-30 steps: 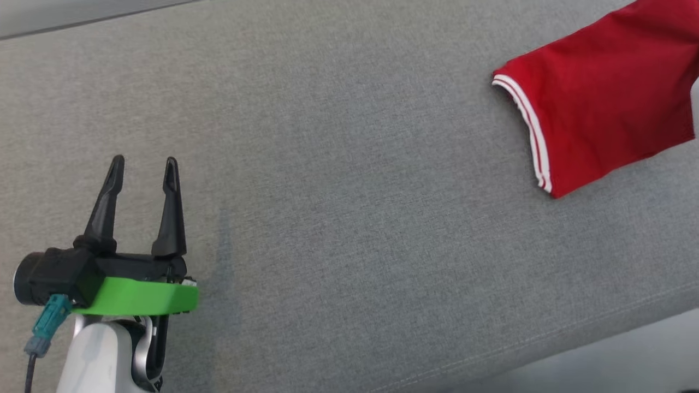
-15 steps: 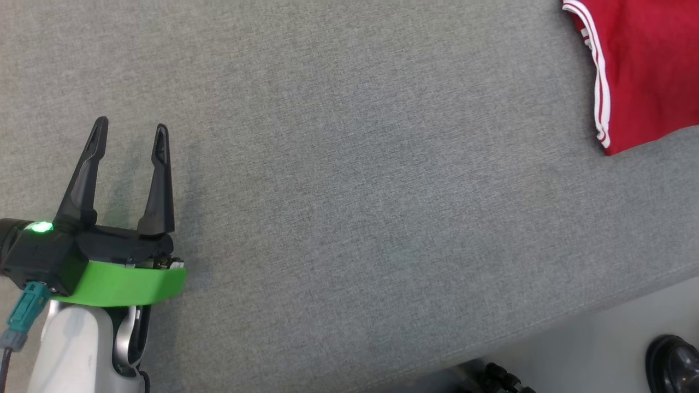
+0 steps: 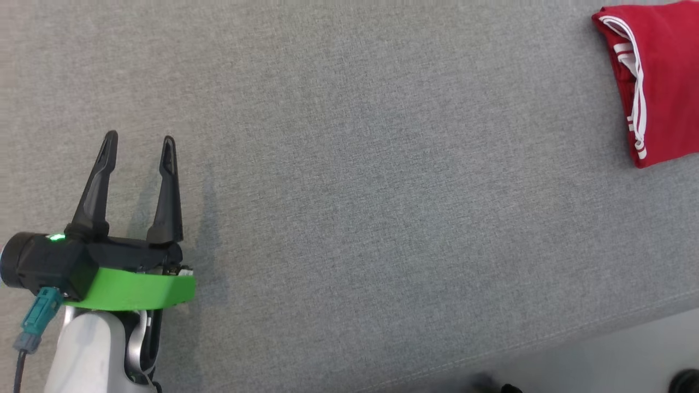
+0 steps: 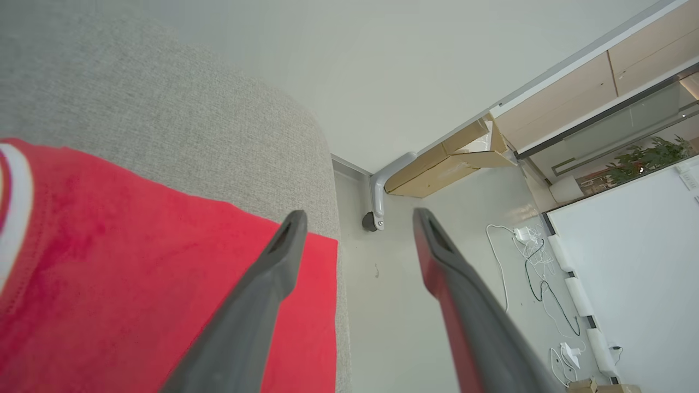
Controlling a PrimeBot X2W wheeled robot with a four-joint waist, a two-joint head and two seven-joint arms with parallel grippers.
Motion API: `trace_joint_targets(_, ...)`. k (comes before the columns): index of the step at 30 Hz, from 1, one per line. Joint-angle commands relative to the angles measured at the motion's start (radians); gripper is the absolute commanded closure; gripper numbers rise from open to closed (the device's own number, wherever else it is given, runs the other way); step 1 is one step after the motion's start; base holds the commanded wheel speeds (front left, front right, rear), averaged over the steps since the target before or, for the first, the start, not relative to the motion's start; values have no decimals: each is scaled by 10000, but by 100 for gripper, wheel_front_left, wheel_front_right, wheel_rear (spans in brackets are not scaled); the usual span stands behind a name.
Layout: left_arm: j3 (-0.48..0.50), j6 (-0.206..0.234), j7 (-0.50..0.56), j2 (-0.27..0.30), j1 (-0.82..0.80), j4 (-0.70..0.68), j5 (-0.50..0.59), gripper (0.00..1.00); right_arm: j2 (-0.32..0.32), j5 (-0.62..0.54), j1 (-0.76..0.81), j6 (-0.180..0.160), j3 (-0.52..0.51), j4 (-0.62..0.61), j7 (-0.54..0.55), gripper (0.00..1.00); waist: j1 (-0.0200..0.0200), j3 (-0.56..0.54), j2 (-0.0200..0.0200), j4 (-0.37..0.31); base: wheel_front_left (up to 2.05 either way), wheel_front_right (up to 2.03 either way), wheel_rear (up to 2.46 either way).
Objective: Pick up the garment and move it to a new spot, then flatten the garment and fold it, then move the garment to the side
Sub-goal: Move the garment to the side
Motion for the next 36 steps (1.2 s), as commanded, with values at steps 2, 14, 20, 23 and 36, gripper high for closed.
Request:
trace_joint_targets(2, 0, 28, -92, -128, 217, 218, -156, 0, 149, 245, 351, -22, -75, 61, -322, 0, -2, -778, 0, 405, 0, 0, 0)
trace_joint_targets(14, 427, 131, -207, -637, 1346, 1345, -259, 0, 1727, 1525, 3273, -22, -872, -2043, -1589, 0, -2, -3140, 0, 1179, 0, 0, 0)
trace_joint_targets(20, 683, 106, -203, -828, 1892, 1372, -144, 0, 2556, 2068, 5301, -20, -941, -3908, -1235, 0, -2, -3910, 0, 1428, 0, 0, 0)
trace_joint_targets(23, 777, 73, -202, -886, 2146, 1427, -109, 0, 2929, 2386, 6125, -20, -886, -4812, -917, 0, -2, -4225, 0, 1428, 0, 0, 0)
trace_joint_targets(36, 955, -23, -204, -1182, 2821, 2005, -259, 0, 4325, 2462, 8428, -20, -1097, -6668, -292, 0, -2, -4878, 0, 1481, 0, 0, 0)
